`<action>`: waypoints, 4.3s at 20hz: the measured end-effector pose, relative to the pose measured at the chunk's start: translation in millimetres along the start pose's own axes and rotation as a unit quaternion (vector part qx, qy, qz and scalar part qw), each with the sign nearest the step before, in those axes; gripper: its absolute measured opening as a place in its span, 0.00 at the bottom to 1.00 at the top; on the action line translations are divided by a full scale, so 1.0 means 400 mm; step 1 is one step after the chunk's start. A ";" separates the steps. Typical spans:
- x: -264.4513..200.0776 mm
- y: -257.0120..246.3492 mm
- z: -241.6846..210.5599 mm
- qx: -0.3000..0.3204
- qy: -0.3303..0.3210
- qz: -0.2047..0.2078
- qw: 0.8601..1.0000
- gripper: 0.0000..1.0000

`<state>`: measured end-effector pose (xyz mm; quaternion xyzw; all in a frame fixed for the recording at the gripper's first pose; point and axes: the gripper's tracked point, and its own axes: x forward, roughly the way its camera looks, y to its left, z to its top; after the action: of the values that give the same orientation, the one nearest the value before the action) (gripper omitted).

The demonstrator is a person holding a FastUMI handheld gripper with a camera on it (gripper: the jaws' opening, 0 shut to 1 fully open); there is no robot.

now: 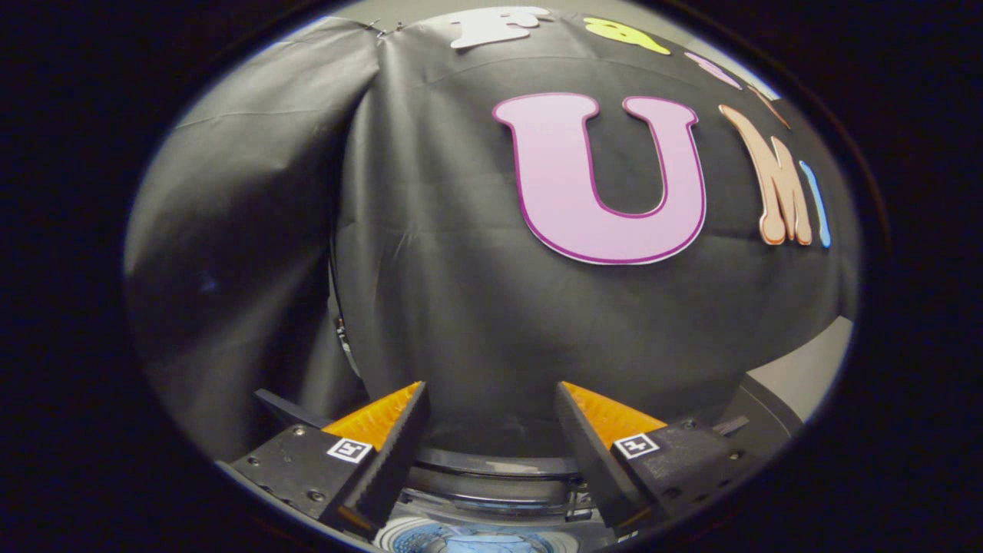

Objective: Put the clothes into the washing machine and then close the washing machine lid.

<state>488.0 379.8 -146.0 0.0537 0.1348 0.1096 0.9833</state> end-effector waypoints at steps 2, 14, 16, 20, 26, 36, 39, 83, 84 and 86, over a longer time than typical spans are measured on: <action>0.001 0.003 0.001 0.000 -0.001 0.007 1.000 0.99; -0.011 0.003 0.019 -0.009 -0.018 0.012 1.000 0.98; -0.009 0.003 0.016 -0.014 -0.014 0.015 1.000 0.98; -0.068 0.004 -0.086 -0.027 0.109 0.019 0.993 0.97; -0.109 0.000 -0.204 0.009 0.121 0.012 0.993 0.96; -0.150 -0.024 -0.190 0.017 0.089 0.018 0.996 0.95; -0.165 -0.030 -0.172 0.018 0.079 0.019 0.997 0.95; -1.044 -0.598 0.159 -0.075 -0.156 -0.119 0.978 0.96; -1.042 -0.600 0.158 -0.073 -0.155 -0.122 0.978 0.96; -1.041 -0.605 0.154 -0.075 -0.153 -0.125 0.977 0.96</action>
<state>162.4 44.4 -14.3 -0.0212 -0.0198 -0.0143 0.9995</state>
